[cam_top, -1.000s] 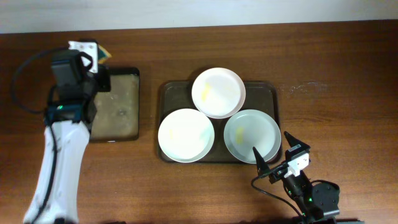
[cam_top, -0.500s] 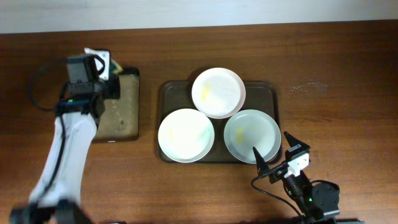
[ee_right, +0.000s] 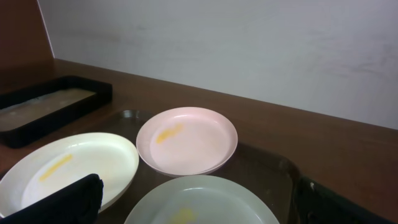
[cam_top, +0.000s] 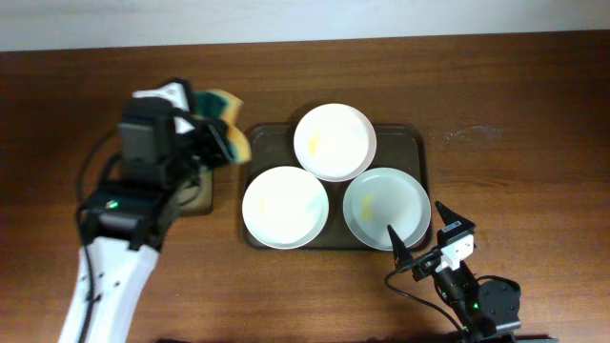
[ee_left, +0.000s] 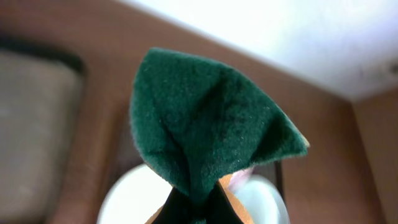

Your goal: Clean dirty plates on tray and stack at the side

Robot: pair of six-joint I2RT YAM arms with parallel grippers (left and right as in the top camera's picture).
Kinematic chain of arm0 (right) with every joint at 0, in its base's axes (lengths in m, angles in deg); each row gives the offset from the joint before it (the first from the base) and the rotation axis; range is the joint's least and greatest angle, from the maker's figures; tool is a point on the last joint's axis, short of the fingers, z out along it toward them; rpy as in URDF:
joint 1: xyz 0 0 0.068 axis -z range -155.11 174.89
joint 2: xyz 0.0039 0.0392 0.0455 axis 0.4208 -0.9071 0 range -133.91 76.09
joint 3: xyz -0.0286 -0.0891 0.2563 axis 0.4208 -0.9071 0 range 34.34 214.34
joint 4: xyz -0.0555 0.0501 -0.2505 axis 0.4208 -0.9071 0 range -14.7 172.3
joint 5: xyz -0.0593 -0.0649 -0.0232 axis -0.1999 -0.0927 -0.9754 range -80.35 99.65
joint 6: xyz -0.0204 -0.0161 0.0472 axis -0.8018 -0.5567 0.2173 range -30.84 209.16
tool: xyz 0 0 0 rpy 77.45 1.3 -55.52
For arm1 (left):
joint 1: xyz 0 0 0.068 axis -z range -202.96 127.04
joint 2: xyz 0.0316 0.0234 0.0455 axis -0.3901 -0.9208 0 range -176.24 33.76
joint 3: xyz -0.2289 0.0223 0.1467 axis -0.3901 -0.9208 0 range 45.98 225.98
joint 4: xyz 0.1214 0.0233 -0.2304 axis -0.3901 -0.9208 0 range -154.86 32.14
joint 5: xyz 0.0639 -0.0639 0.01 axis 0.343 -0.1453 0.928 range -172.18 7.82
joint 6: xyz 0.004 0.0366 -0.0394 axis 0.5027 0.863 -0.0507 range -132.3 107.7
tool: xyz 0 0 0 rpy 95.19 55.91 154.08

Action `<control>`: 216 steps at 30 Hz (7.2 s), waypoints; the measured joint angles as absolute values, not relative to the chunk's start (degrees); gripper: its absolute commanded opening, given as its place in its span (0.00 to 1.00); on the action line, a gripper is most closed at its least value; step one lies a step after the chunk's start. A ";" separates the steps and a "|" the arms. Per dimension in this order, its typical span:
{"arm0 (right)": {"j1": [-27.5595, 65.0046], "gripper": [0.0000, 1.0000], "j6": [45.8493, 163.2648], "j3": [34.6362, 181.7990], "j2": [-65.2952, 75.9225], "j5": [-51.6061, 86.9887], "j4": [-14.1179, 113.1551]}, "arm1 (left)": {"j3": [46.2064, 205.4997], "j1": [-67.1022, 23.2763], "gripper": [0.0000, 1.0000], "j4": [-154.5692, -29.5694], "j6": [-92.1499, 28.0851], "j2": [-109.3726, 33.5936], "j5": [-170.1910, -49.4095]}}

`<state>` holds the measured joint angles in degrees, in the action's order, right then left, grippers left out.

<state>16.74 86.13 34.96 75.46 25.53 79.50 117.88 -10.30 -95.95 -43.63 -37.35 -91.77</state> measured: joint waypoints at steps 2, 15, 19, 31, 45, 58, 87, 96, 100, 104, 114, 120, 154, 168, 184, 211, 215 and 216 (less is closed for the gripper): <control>16.74 0.98 86.11 34.96 75.46 25.53 79.50 | 117.83 -6.27 0.00 -97.46 -44.72 -40.00 -91.83; 16.74 0.98 86.13 34.94 75.46 25.53 79.50 | 117.57 3.87 0.00 -101.70 -50.01 -67.01 -87.94; 16.74 0.98 86.13 34.96 75.46 25.53 79.50 | 117.44 3.87 0.00 -103.84 -51.52 -69.70 -87.77; 16.74 0.99 86.13 34.94 75.46 25.53 79.50 | 117.44 4.74 0.80 -103.75 -53.09 -70.40 -89.23; 16.74 0.98 86.15 34.94 75.46 25.55 79.50 | 126.18 -2.56 0.79 -114.57 -50.32 -66.49 -88.18; 16.72 0.98 97.41 34.92 75.42 47.32 107.47 | 129.18 -16.33 0.99 -127.62 -47.08 -53.13 -79.94; 16.35 0.99 85.52 113.78 17.61 67.27 29.79 | 126.05 -16.35 0.99 -128.95 -46.75 -53.16 -78.72; 1.01 0.75 100.16 113.87 1.91 25.81 23.59 | 126.05 -16.35 1.00 -128.76 -46.75 -53.16 -79.00; -5.18 0.45 103.01 113.87 -7.48 18.82 28.63 | 126.05 -16.35 0.99 -128.76 -46.75 -53.16 -79.18; -6.07 0.48 105.48 113.89 -17.58 16.04 31.06 | 126.05 -16.35 0.99 -128.76 -46.75 -53.16 -79.16; -6.07 0.46 107.55 113.89 -32.99 16.57 35.06 | 126.05 -16.35 0.99 -128.65 -46.75 -53.16 -79.16; -6.07 0.45 108.67 113.89 -36.25 16.59 35.72 | 126.05 -16.35 0.99 -128.56 -46.75 -53.16 -79.18; -6.07 0.27 113.19 113.82 -39.81 16.43 38.58 | 112.83 -10.60 0.86 -110.18 -46.34 -53.27 -87.94; -6.07 0.12 114.90 111.88 -40.23 17.35 40.87 | 105.74 -5.03 0.54 -99.16 -46.10 -53.31 -92.07; -6.07 0.12 114.96 111.73 -40.23 17.88 41.27 | 105.70 -4.77 0.50 -92.06 -43.28 -59.50 -97.87; -6.07 0.12 114.92 111.73 -40.23 17.90 41.33 | 106.12 -1.95 0.00 -91.10 -38.82 -70.66 -96.82; -6.07 0.12 114.90 111.73 -40.23 18.01 41.42 | 107.19 -0.85 0.00 -94.22 -38.82 -70.60 -89.47; -6.07 0.12 114.87 111.73 -40.23 18.25 41.55 | 107.38 -0.72 0.00 -94.94 -38.82 -70.53 -87.51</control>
